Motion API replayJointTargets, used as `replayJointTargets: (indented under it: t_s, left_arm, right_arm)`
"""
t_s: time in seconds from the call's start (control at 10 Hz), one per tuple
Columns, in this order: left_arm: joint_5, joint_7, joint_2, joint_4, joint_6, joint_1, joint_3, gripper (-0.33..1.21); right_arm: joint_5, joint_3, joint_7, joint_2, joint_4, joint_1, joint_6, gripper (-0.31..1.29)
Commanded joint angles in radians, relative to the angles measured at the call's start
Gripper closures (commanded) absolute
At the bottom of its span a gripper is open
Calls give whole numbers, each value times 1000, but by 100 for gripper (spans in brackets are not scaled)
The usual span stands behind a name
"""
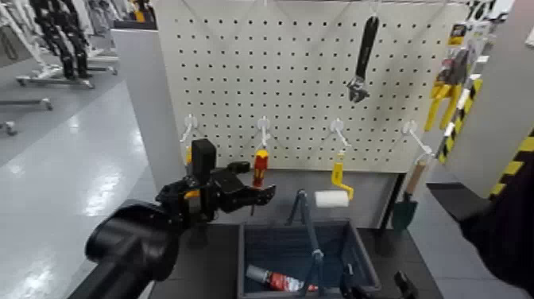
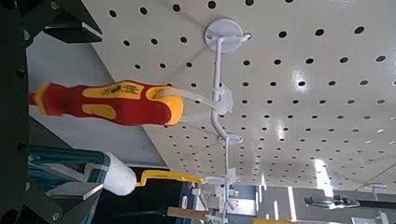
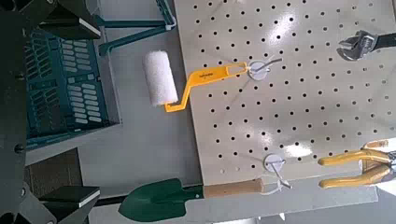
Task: Put the red screwdriver into the crate.
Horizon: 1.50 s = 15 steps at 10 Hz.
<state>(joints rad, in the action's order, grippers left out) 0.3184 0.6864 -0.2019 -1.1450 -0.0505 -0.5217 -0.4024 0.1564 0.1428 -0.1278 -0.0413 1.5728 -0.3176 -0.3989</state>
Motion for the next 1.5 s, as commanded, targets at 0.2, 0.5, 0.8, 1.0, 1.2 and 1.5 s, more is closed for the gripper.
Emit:
replayJointTargets:
  t_s: [0.2, 0.5, 0.8, 1.0, 1.2, 1.5]
  left_arm:
    - [42, 24, 16, 103, 37, -67, -52, 18]
    - [48, 36, 29, 148, 47, -112, -85, 31]
    - [57, 35, 30, 148, 37, -107, -82, 80]
    - [67, 28, 30, 140, 35, -98, -72, 118]
    - [65, 28, 29, 137, 37, -92, -72, 118]
    - [67, 28, 27, 122, 41, -83, -64, 118]
  right_arm:
    - [3, 1, 0, -2, -5, 5, -8, 13]
    - [5, 4, 0, -2, -7, 6, -9, 13]
    - [6, 1, 0, -2, -7, 3, -8, 13]
    - [6, 1, 0, -2, -8, 3, -6, 13]
    - [8, 3, 0, -2, -8, 3, -6, 13]
    - [8, 4, 0, -2, -8, 3, -4, 13]
